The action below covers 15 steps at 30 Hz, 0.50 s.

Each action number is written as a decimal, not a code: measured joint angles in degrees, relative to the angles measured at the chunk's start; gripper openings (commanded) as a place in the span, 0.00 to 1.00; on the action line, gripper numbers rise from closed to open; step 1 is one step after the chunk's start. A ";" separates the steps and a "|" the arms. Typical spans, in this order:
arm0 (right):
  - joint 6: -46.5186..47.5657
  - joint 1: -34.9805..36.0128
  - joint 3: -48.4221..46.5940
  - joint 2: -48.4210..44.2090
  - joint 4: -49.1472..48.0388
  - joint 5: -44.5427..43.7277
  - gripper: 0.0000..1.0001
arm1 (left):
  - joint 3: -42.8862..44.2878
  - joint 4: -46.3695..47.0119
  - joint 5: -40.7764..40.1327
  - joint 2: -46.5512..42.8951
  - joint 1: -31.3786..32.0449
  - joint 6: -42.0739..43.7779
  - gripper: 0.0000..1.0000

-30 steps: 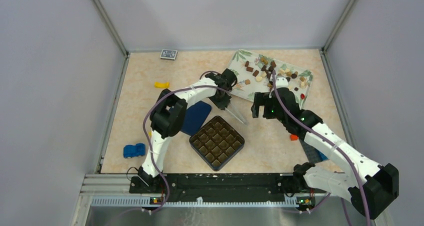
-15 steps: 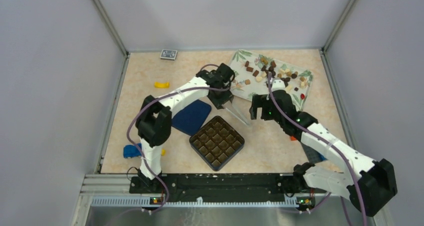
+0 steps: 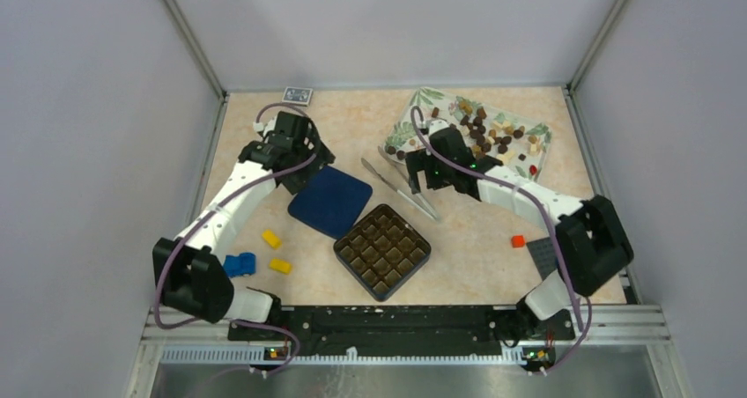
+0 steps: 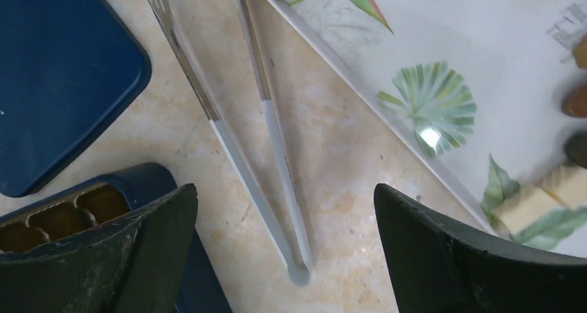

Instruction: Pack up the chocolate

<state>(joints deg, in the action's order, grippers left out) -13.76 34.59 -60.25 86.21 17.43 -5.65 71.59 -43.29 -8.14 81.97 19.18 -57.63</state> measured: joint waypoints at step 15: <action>4.74 3.76 -8.59 20.06 -2.10 -1.62 0.81 | -4.98 0.42 -3.50 -14.47 -0.81 13.53 0.99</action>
<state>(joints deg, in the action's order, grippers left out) -9.02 38.35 -68.84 106.28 15.33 -7.27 66.61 -42.87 -11.64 67.51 18.37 -44.10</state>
